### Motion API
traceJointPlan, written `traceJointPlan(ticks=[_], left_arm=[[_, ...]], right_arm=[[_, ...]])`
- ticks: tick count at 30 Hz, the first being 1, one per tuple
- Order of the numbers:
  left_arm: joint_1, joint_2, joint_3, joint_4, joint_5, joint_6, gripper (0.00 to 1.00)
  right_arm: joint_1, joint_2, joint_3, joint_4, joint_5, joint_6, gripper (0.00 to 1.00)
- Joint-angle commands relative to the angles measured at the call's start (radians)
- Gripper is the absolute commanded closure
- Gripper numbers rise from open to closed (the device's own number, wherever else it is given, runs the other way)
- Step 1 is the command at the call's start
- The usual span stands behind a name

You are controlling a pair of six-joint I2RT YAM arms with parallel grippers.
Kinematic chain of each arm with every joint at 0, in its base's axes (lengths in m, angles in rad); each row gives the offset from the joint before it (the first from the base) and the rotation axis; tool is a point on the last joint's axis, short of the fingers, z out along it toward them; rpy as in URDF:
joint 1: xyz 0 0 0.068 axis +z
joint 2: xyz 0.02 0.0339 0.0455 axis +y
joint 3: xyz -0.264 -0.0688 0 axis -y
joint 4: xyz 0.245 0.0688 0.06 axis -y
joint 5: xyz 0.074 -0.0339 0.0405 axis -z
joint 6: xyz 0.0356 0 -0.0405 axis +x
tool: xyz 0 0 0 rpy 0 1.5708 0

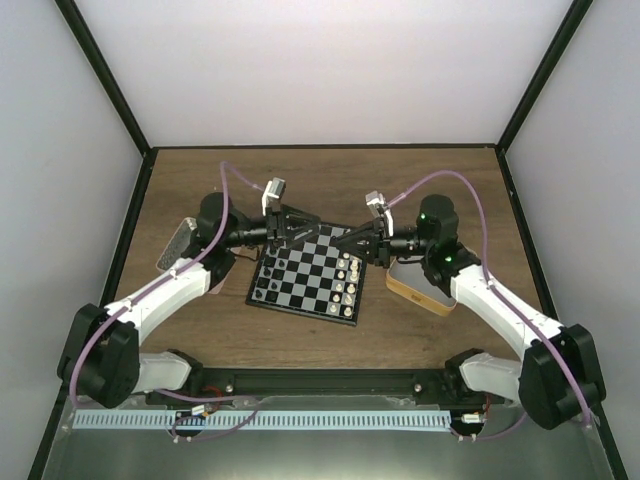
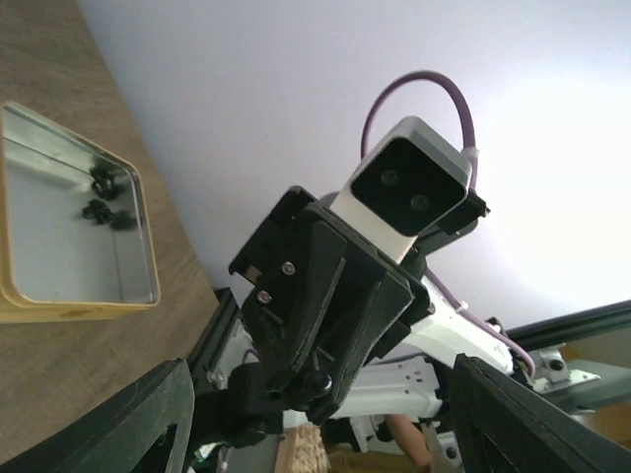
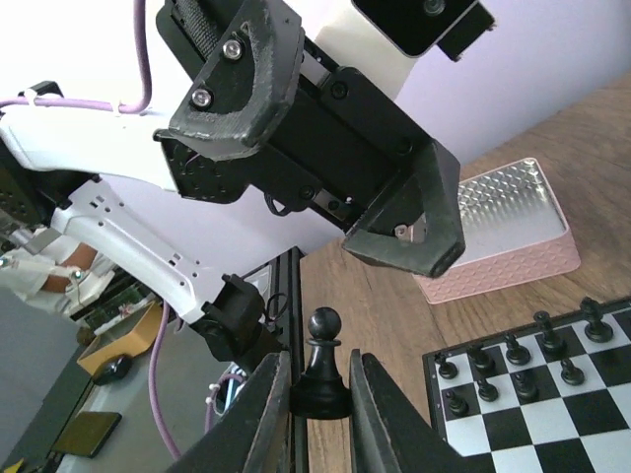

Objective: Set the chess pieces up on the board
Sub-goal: Place the chess piece on the chessboard.

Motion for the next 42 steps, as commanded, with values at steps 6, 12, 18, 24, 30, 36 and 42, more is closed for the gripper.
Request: traceJointPlan(ticks=[6, 12, 18, 24, 30, 36, 42], left_arm=[[-0.061, -0.015, 0.037, -0.068, 0.093, 0.059, 0.38], [-0.086, -0.002, 0.044, -0.102, 0.073, 0.088, 0.53], [-0.100, 0.028, 0.041, -0.118, 0.080, 0.099, 0.72], [-0.108, 0.021, 0.065, -0.176, 0.078, 0.155, 0.84], [-0.110, 0.025, 0.076, -0.229, 0.073, 0.206, 0.96], [-0.105, 0.017, 0.162, -0.535, -0.143, 0.436, 0.96], [-0.102, -0.001, 0.205, -0.821, -0.677, 0.668, 0.96]], right_arm=[[0.047, 0.060, 0.104, -0.100, -0.062, -0.120, 0.85], [0.077, 0.060, 0.111, -0.142, -0.041, -0.154, 0.85], [0.085, 0.059, 0.114, -0.166, -0.037, -0.168, 0.86], [0.092, 0.067, 0.124, -0.185, -0.017, -0.177, 0.86], [0.099, 0.065, 0.132, -0.204, 0.014, -0.177, 0.84], [0.099, 0.033, 0.112, -0.244, 0.148, -0.175, 0.42], [0.098, -0.068, 0.036, -0.264, 0.551, -0.126, 0.22]])
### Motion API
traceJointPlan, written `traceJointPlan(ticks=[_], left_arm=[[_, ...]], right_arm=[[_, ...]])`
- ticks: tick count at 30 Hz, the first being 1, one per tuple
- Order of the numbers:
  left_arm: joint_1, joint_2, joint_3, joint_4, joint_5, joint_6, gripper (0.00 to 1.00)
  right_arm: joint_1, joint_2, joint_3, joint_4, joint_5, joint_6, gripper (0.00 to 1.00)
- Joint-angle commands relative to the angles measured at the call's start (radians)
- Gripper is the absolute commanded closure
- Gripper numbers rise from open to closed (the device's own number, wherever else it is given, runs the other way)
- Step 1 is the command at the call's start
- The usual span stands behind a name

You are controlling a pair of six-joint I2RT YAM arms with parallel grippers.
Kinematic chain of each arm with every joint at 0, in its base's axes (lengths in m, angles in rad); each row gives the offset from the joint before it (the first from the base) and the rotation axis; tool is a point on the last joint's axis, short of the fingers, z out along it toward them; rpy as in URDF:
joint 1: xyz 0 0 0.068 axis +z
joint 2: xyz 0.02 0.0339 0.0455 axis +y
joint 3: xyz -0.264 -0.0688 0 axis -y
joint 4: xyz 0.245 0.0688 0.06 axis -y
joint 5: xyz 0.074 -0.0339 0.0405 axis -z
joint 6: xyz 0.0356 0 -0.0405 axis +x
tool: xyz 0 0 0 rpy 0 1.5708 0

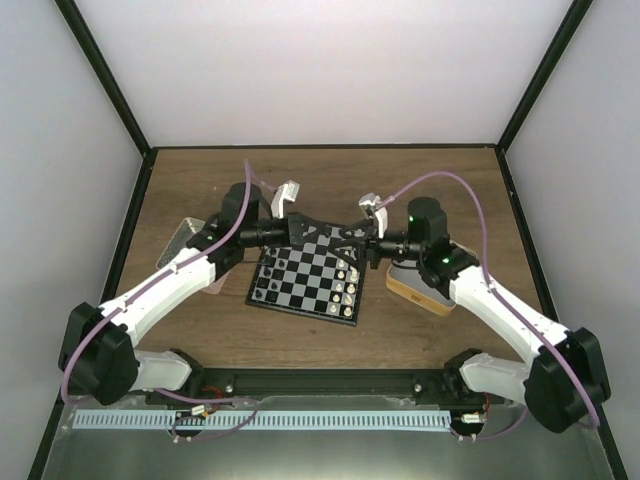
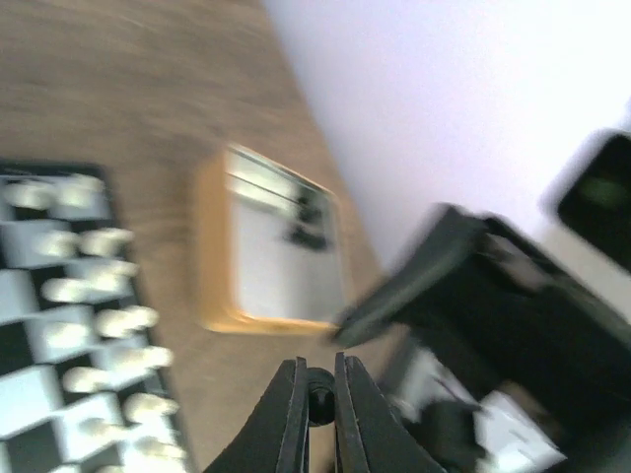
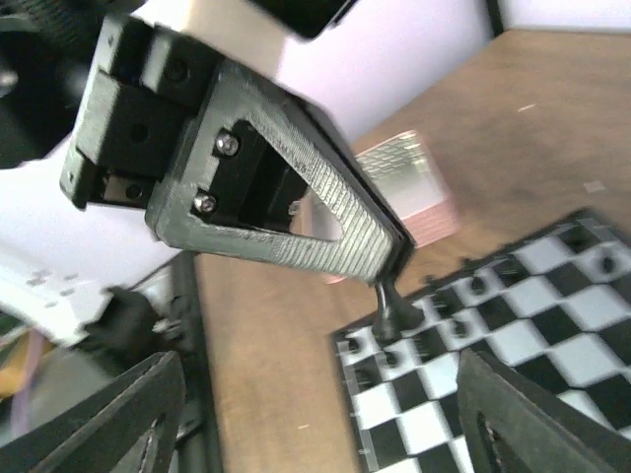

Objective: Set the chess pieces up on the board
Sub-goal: Place the chess piece on the chessboard.

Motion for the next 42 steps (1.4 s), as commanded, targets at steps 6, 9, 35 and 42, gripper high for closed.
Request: traceJointPlan(ticks=[6, 9, 35, 42], left_arm=[[0.002, 0.049, 0.003, -0.253, -0.678, 0.245, 0.96], [0.000, 0.133, 0.028, -0.256, -0.734, 0.249, 0.96], [0.000, 0.546, 0.230, -0.260, -0.956, 0.308, 0.95], [0.001, 0.555, 0.196, -0.244, -0.926, 0.339, 0.85]], right_arm=[[0.006, -0.149, -0.097, -0.057, 0.676, 0.102, 0.18], [0.006, -0.149, -0.105, -0.074, 0.757, 0.125, 0.18], [0.005, -0.054, -0.088, -0.088, 0.808, 0.188, 0.18], [0.005, -0.049, -0.084, -0.091, 0.819, 0.191, 0.17]])
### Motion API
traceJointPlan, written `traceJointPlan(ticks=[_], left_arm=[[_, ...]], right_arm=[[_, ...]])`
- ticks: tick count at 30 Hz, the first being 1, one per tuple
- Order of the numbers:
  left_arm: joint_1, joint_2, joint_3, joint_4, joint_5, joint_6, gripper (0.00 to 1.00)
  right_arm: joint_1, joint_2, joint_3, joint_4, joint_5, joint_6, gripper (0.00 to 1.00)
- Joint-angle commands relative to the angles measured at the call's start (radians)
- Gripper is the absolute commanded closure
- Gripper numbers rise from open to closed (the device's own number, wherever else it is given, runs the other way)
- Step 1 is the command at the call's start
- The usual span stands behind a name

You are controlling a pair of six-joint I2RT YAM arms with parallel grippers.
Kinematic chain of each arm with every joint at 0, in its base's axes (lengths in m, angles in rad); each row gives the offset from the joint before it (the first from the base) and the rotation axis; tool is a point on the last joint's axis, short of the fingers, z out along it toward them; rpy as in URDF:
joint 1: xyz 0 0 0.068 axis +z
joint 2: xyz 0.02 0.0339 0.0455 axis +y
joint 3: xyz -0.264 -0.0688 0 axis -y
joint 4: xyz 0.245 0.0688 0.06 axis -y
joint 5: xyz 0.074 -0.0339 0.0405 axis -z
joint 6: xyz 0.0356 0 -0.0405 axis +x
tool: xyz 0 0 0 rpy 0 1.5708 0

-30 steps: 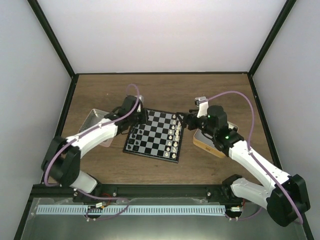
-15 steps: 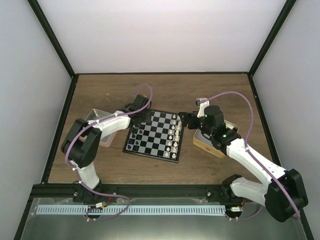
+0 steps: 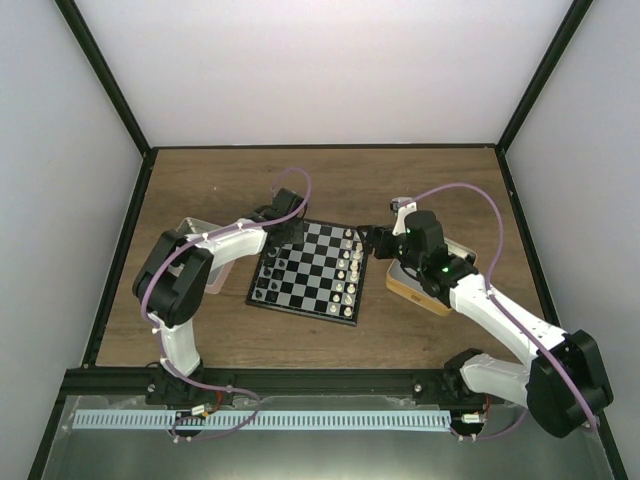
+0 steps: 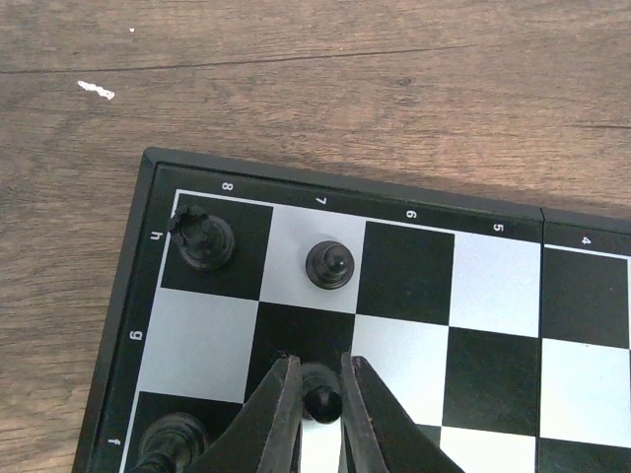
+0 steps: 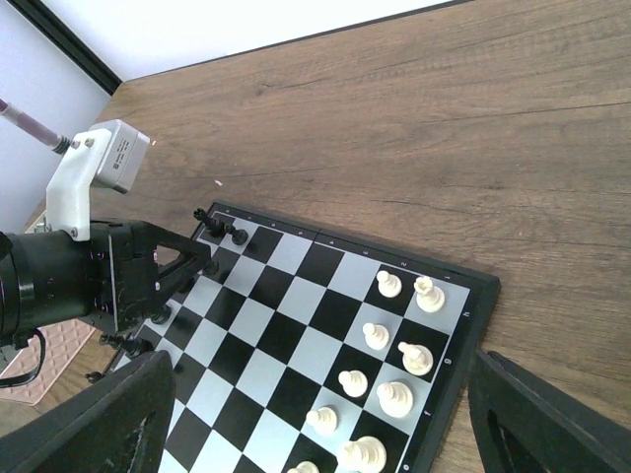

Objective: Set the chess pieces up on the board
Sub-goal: Place the chess piece on the chessboard.

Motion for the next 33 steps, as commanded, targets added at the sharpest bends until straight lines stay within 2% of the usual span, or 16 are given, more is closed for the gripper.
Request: traceJointPlan(ticks=[1, 25, 33], left_arm=[[-0.001, 0.021, -0.012, 0.016, 0.014, 0.028, 0.85], [0.003, 0.050, 0.013, 0.008, -0.016, 0.052, 0.84], [0.003, 0.036, 0.018, 0.005, 0.004, 0.060, 0.78]], right_arm=[[0.004, 0.000, 0.026, -0.007, 0.026, 0.007, 0.17], [0.002, -0.006, 0.046, -0.045, 0.056, 0.015, 0.17], [-0.003, -0.019, 0.063, -0.101, 0.123, 0.037, 0.17]])
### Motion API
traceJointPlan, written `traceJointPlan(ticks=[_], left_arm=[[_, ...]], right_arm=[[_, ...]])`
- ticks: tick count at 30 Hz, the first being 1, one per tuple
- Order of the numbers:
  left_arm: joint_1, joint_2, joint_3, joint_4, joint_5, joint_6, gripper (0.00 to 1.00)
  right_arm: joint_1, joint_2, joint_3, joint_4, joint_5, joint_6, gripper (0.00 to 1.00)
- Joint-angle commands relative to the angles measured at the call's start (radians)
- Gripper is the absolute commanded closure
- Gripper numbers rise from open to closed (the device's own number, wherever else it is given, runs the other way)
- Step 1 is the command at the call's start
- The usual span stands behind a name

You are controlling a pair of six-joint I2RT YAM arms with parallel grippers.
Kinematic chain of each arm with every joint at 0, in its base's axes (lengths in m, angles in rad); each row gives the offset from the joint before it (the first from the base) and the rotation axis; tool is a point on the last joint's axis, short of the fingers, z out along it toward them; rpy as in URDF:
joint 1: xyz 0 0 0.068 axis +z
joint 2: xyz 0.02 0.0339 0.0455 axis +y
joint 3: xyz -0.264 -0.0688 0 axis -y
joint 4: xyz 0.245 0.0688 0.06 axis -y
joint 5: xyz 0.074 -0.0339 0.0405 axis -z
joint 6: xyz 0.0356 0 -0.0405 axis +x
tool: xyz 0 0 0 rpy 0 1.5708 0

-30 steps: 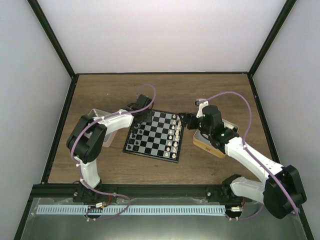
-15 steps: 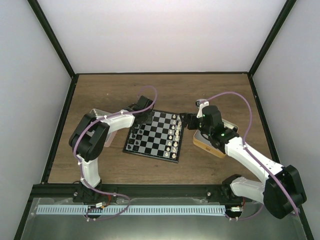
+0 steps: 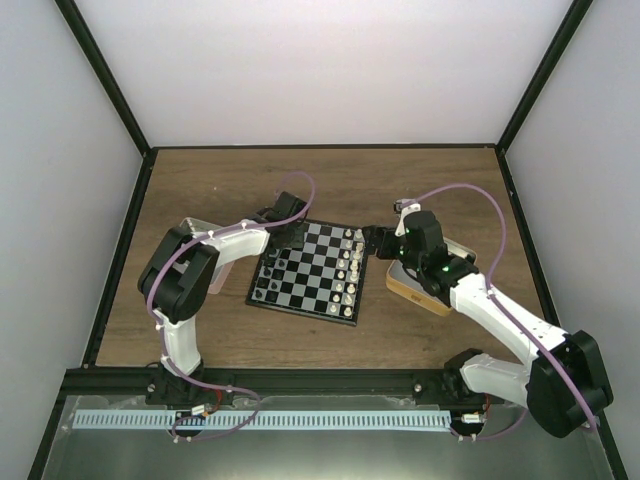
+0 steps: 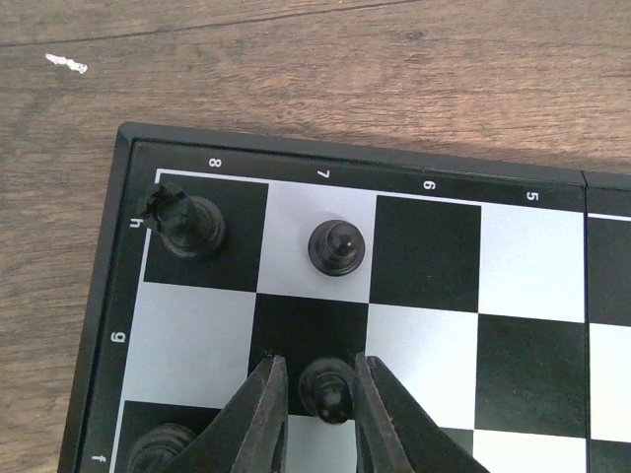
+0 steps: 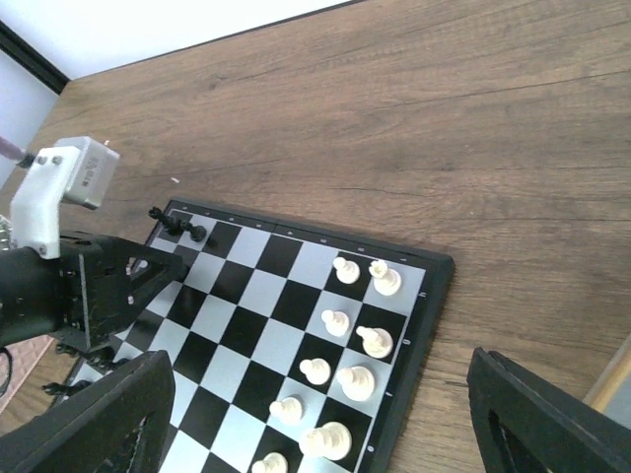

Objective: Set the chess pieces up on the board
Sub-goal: Place the chess piece on the chessboard, then pick up the chess piece from the storage box.

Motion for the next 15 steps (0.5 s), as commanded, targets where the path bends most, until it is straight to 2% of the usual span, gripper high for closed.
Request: traceJointPlan(ticks=[1, 7, 9, 11, 15], left_arm=[[0.003, -0.008, 0.022, -0.004, 0.007, 0.013, 0.76], [0.005, -0.094, 0.024, -0.015, 0.032, 0.000, 0.66], [0.006, -0.139, 0.023, -0.014, 0.030, -0.003, 0.64], [0.007, -0.189, 0.023, -0.016, 0.031, -0.007, 0.62], [0.009, -0.299, 0.011, -0.010, 0.023, 0.004, 0.57]], right_arm=[[-0.004, -0.021, 0.055, -0.052, 0.072, 0.023, 0.17], [-0.029, -0.026, 0.084, -0.157, 0.172, 0.089, 0.17], [-0.063, -0.019, 0.094, -0.217, 0.207, 0.136, 0.20], [-0.113, -0.006, 0.097, -0.295, 0.246, 0.186, 0.26], [-0.256, 0.008, 0.073, -0.428, 0.258, 0.250, 0.46]])
